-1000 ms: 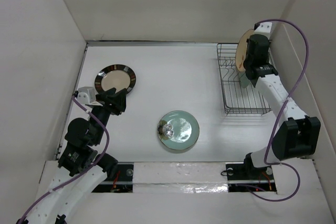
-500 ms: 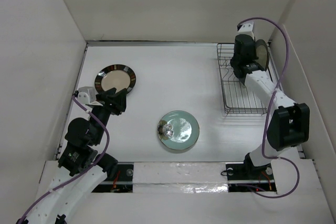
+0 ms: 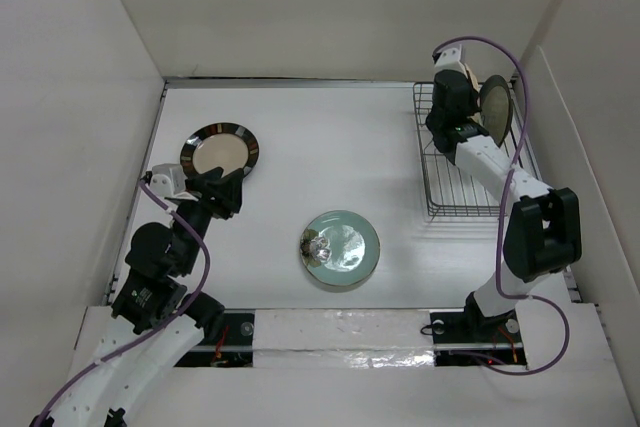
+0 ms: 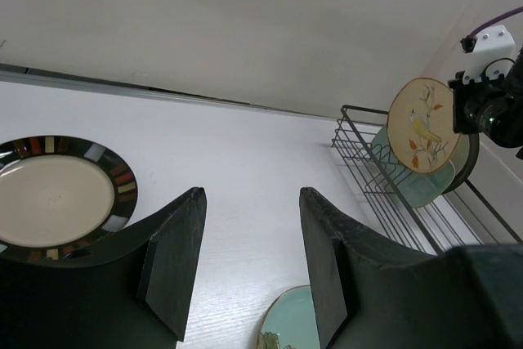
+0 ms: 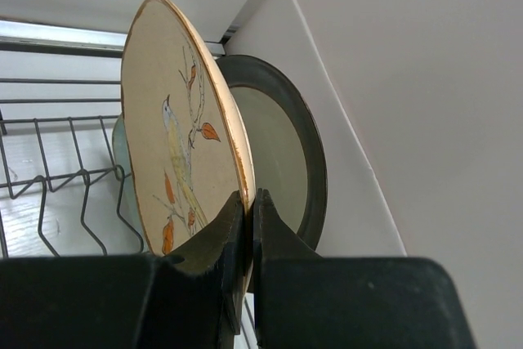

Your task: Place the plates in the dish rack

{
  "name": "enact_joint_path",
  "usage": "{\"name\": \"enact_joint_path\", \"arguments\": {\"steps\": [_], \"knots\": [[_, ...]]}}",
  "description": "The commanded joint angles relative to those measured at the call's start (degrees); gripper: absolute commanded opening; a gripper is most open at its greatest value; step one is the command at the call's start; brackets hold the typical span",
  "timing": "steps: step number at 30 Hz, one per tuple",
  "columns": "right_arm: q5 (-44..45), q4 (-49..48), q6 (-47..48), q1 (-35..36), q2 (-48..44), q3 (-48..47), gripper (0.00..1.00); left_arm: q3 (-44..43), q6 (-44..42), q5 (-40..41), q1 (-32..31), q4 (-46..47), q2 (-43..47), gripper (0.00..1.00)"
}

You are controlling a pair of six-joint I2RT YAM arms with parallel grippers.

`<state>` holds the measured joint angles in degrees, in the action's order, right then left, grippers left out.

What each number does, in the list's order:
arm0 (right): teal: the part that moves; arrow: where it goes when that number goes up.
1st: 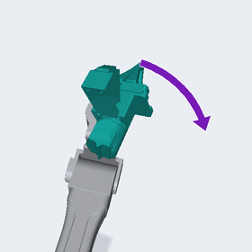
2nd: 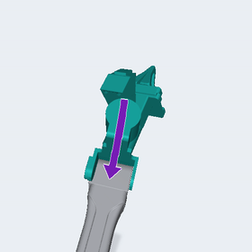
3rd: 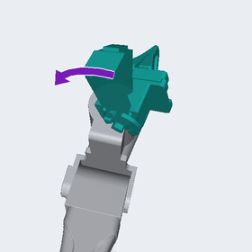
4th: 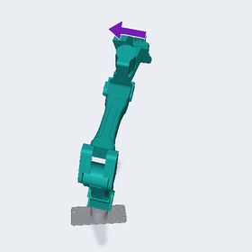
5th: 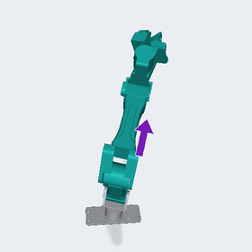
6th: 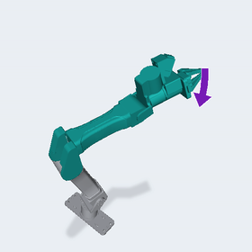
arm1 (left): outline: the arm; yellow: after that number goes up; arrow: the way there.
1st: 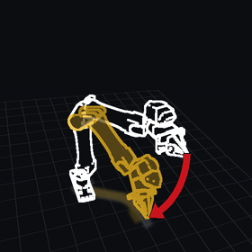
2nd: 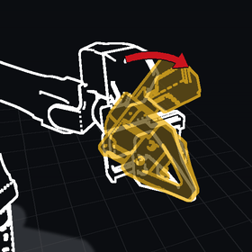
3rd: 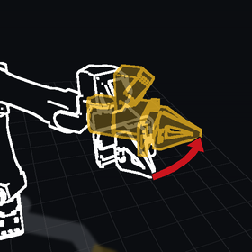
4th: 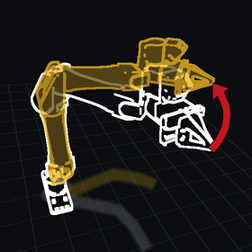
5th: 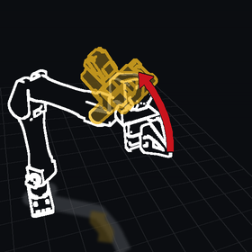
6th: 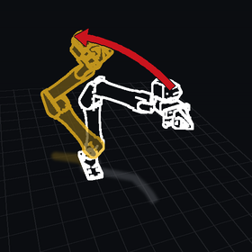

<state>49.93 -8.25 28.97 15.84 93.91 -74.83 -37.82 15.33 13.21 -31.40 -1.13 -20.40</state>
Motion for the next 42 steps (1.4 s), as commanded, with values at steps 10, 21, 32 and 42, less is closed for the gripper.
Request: {"name": "enact_joint_path", "arguments": {"steps": [10, 21, 32, 42], "knots": [[-1.24, -5.21, -10.42, -0.02, -2.86, 6.27, 0.00, 0.47, 0.22, -1.70, 0.20, 2.88, -1.22, 0.47], [-5.71, 1.21, -24.82, -3.17, -2.15, 7.42, 0.20, 0.65, 0.14, -1.17, 0.20, 2.88, -2.09, 0.47], [-12.05, 10.80, -33.54, -2.83, -7.68, 2.23, 0.60, 0.56, -0.13, -0.30, 0.20, 2.88, -2.97, 0.47], [-37.32, 8.87, -41.53, 13.95, -23.94, 16.17, 0.00, 0.30, -0.48, -0.73, 0.20, 2.71, -4.20, 0.22]]}}
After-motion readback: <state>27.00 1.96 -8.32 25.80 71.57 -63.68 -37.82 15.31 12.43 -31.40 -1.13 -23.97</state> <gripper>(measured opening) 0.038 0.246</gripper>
